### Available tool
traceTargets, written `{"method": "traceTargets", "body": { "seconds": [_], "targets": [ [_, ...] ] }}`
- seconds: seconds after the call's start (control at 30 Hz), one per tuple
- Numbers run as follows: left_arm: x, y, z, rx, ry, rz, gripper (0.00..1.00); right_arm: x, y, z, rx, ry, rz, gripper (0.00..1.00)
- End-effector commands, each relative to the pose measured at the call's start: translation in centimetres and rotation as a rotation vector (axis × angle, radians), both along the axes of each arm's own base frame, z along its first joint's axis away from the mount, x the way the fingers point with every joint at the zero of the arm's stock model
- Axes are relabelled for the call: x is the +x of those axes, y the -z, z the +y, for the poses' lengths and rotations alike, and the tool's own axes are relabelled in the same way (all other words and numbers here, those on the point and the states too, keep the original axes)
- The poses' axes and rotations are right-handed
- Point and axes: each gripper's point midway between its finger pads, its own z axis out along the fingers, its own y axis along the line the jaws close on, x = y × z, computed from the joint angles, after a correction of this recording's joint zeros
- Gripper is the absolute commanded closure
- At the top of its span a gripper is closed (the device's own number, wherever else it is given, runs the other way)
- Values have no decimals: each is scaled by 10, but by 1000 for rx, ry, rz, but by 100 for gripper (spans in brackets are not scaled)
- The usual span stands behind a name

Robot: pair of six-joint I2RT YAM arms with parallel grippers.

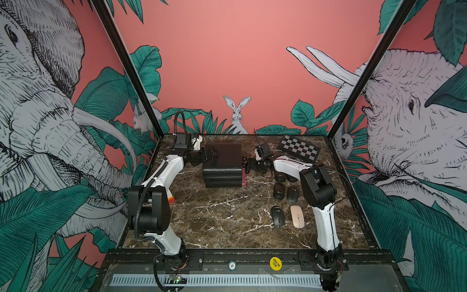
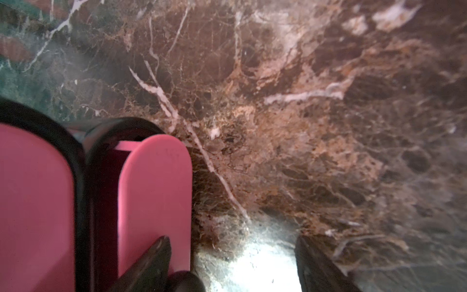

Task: Take the mice out of the drawer
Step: Close the drawer of the storage box.

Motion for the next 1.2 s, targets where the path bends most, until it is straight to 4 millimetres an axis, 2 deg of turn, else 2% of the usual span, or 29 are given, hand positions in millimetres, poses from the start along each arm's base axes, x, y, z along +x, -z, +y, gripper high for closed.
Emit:
{"method": "traceTargets", "body": {
  "seconds": [0.0,0.1,0.13,0.17,0.27,0.37,0.5,0.67,0.83,0.93,1.17],
  "targets": [
    [-8,9,-14,-36,46,52,4,-8,-17,8,64,-3,-19,23],
    [-7,9,-14,-38,43,54,4,-10,-27,-13,13,36,-54,20],
    [-7,9,-14,-37,43,53,4,-10,-31,-21,0,48,-69,16],
    [-7,9,-14,-39,41,53,4,-10,-36,-30,-8,63,-78,1],
    [-7,10,-14,-44,36,54,4,-10,-47,-51,-18,93,-92,1],
    [-8,9,-13,-40,31,51,4,-14,-52,-62,-53,99,-100,1],
    [-8,8,-12,-31,25,49,4,-25,-43,-71,-106,97,-56,1],
    [-8,12,-10,-21,14,58,4,-49,-24,-70,-105,97,-13,1],
    [-7,13,-9,-20,9,64,4,-63,-14,-49,-50,54,-8,1],
    [-7,13,-9,-19,8,66,4,-65,-8,-35,-35,24,-9,1],
    [-9,14,-9,-16,9,74,4,-56,-7,-10,-11,-14,-19,1]
  ]
}}
